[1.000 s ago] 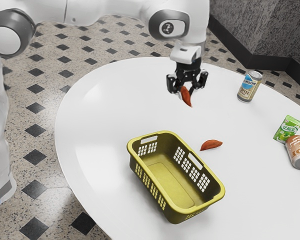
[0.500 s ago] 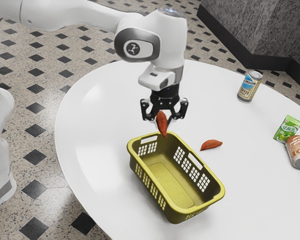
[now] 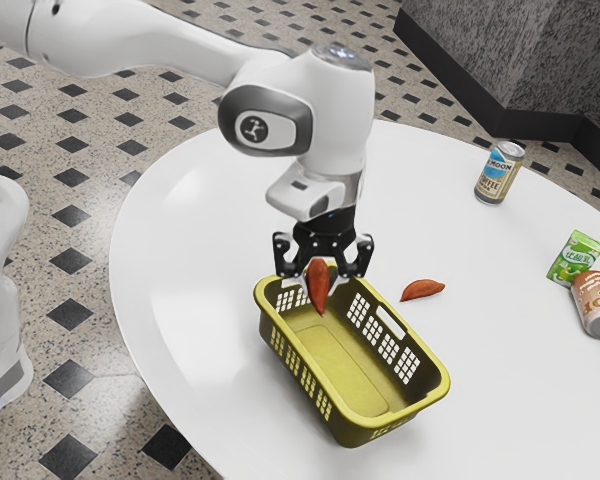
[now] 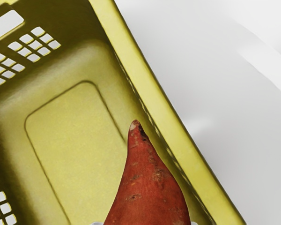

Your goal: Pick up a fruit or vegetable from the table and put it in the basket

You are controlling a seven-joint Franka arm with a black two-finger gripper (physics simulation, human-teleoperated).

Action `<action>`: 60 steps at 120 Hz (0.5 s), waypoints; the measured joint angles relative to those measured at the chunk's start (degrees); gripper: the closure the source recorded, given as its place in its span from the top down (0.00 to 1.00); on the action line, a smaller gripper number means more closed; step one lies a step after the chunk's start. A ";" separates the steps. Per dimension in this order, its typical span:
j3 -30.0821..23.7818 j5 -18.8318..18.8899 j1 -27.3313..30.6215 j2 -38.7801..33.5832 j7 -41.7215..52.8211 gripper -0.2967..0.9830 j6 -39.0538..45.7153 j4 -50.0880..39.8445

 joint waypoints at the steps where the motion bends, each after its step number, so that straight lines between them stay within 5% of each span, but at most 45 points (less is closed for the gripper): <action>1: -0.01 -0.02 0.02 0.03 -0.04 0.35 0.01 -0.01; 20: -0.16 -0.08 0.12 0.42 -0.64 0.36 0.09 -0.09; 38: -0.25 0.21 0.18 1.16 -1.02 0.62 -0.04 0.00; 60: -0.24 0.36 0.22 1.96 -1.38 0.73 -0.05 0.07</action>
